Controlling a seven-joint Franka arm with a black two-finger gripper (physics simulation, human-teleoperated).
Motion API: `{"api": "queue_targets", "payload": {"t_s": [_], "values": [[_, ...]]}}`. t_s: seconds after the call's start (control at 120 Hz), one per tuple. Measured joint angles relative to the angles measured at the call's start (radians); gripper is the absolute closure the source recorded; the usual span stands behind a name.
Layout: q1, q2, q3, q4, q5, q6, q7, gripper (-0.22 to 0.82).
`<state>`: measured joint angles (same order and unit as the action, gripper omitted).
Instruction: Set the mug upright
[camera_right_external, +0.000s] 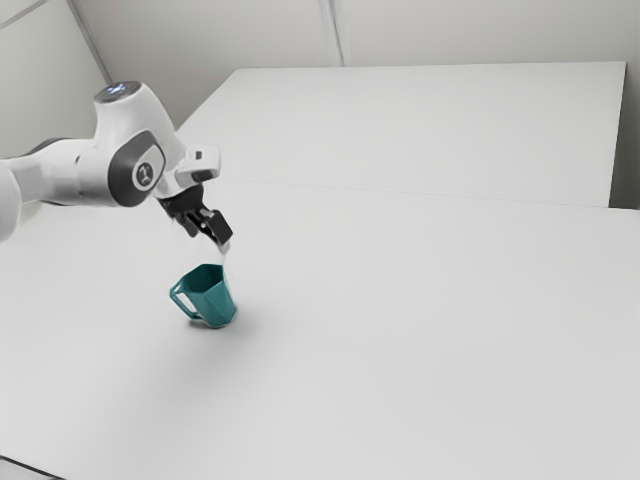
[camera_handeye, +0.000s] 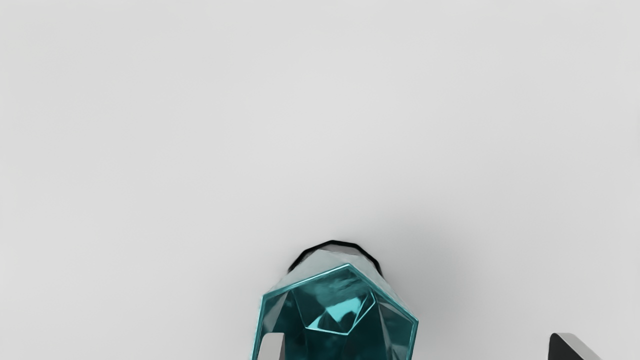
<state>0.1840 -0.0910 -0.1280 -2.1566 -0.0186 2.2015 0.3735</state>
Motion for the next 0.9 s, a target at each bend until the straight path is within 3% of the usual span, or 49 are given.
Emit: {"api": "queue_targets", "payload": {"t_s": [0.083, 0.192, 0.392, 0.9], "values": [[-0.006, 0.017, 0.009, 0.116, -0.030, -0.087, -0.004, 0.02], [-0.066, 0.052, 0.073, 0.273, -0.053, -0.199, -0.016, 0.01], [-0.078, 0.196, 0.082, 0.543, -0.062, -0.366, -0.050, 0.00], [-0.098, 0.201, 0.085, 0.608, -0.057, -0.517, -0.100, 0.00]]}}
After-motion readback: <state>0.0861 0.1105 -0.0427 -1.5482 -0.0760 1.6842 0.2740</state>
